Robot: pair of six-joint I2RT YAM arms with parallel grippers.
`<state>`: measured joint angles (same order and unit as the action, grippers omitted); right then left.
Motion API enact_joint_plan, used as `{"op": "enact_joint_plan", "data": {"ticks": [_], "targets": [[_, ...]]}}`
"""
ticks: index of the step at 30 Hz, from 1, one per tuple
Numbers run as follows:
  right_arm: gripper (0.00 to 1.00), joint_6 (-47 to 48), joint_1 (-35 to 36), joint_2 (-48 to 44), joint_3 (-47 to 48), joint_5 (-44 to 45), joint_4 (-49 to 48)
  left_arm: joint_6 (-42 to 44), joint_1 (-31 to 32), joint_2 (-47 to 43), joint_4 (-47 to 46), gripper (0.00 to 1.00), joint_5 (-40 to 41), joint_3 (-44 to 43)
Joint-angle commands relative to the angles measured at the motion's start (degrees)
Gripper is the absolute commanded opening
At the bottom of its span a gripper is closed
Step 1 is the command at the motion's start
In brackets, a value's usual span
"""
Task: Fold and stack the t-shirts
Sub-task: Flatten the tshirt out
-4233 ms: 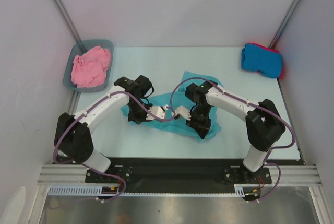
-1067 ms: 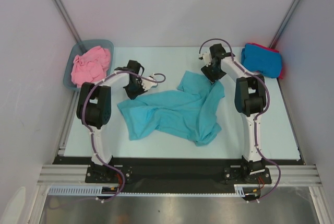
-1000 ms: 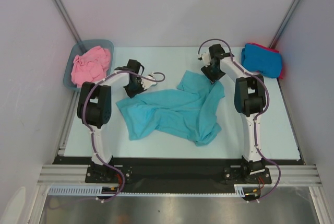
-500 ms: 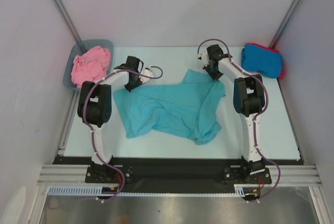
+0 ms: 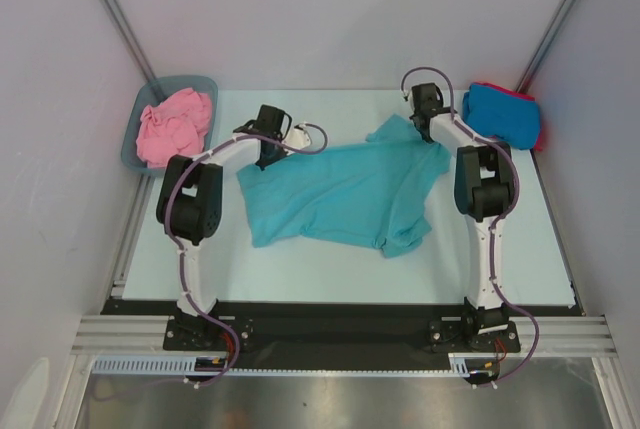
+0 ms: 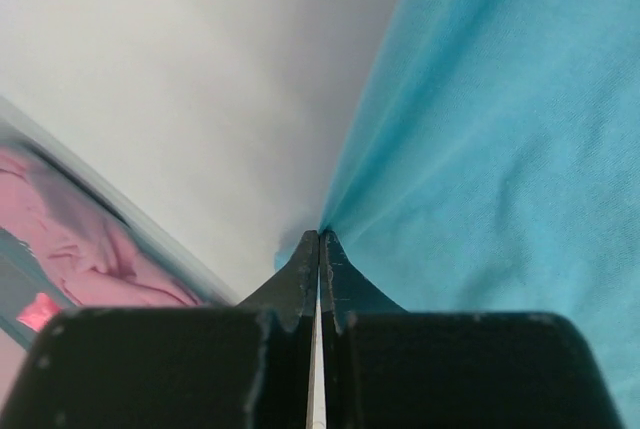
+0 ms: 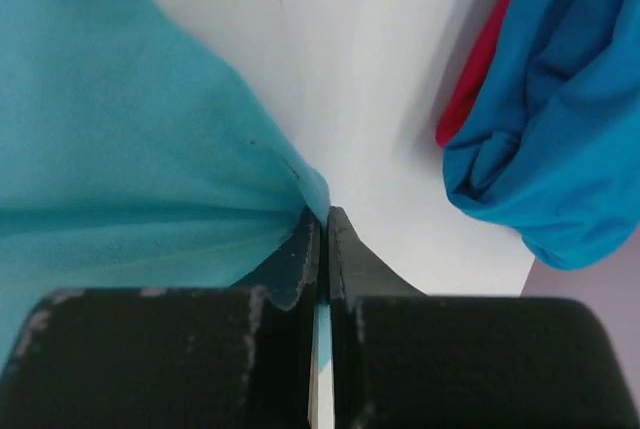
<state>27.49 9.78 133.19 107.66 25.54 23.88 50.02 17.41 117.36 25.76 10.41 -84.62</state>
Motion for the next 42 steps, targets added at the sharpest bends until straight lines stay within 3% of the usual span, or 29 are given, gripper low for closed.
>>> {"op": "enact_joint_plan", "data": {"ticks": [1, 4, 7, 8, 11, 16, 24, 38, 42], "targets": [[0.0, 2.22, -2.13, -0.91, -2.27, 7.24, -4.89, 2.01, 0.52, 1.2, -0.1, 0.0, 4.26, -3.71], [0.0, 2.57, -2.22, -1.17, -3.06, 3.21, -0.51, 2.97, 1.75, 2.17, 0.08, 0.0, 5.31, -4.76], [0.55, 2.22, -1.87, -1.96, -3.85, 0.31, 2.4, 3.24, 2.28, 2.52, 0.08, 0.06, 6.1, -5.12], [0.82, 2.05, -1.78, -2.49, -4.64, -0.74, 2.4, 3.24, 2.37, 2.43, 0.26, 0.17, 6.02, -4.94], [0.94, 1.35, -1.35, -4.16, -4.74, -2.68, 2.58, 3.59, 2.37, 1.56, 0.43, 0.34, 5.93, -3.72], [0.94, -2.17, -1.52, -4.52, 0.78, -6.02, 1.96, 4.56, 2.37, 0.24, 0.26, 0.39, 6.9, -1.87], [0.89, -5.51, 0.06, 4.26, 12.73, -8.75, 2.22, 3.77, 2.37, -1.51, 0.52, 0.39, 7.43, -0.55], [0.89, -5.34, 3.05, 10.95, 16.71, -9.46, 0.03, 5.26, 2.28, 0.23, 3.07, 0.37, 5.58, 0.25], [0.89, -5.69, 3.05, 11.66, 17.15, -9.02, -0.15, 4.56, 1.67, 1.38, 4.82, 0.4, 0.77, -0.72]]}}
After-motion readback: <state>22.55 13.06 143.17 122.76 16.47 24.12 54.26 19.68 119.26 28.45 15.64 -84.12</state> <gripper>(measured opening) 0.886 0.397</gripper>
